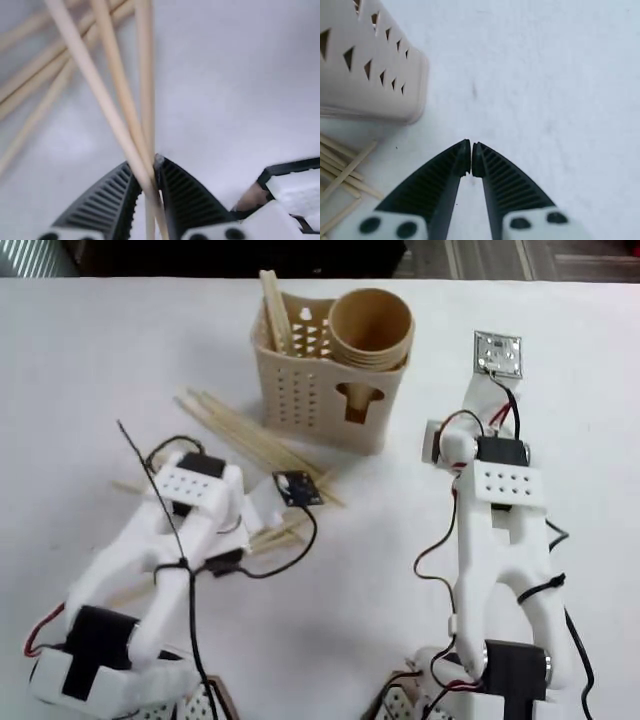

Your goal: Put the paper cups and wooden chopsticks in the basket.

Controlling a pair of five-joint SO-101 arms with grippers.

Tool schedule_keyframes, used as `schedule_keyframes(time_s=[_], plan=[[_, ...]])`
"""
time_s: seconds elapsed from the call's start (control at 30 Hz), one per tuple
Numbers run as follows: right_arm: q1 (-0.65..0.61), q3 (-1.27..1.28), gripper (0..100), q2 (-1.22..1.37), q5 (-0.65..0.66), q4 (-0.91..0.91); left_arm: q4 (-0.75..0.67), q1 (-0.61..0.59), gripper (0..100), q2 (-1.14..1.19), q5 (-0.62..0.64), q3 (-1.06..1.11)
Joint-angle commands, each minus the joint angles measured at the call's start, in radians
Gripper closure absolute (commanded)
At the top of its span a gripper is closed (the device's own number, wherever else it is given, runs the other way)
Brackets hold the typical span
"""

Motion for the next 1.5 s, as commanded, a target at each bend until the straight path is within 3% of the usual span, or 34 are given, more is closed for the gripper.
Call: schedule_keyframes(time_s=[0.0, 0.33, 0.87, 1.0, 1.2, 1.3, 1.47], plan=[[0.01, -0.005, 97.8, -0.042, -0.006, -0.008, 0.087, 0.01, 98, -0.18, -0.011, -0.038], [0.01, -0.005, 97.8, -0.042, -0.006, -0.008, 0.244, 0.004, 98, -0.555, -0.003, -0.049], [0.01, 0.012, 97.8, -0.047, -0.006, -0.015, 0.345, -0.033, 98, -0.8, -0.003, -0.132], [0.01, 0.012, 97.8, -0.047, -0.006, -0.015, 0.226, -0.036, 98, -0.773, -0.009, 0.038], [0.01, 0.014, 97.8, -0.047, -0.006, -0.015, -0.064, -0.036, 98, -0.763, -0.011, 0.305], [0.01, 0.014, 97.8, -0.045, -0.006, -0.015, -0.126, -0.036, 97, -0.763, -0.012, 0.388], [0.008, 0.014, 97.8, -0.042, -0.006, -0.015, -0.141, -0.038, 81, -0.763, -0.002, 0.482]])
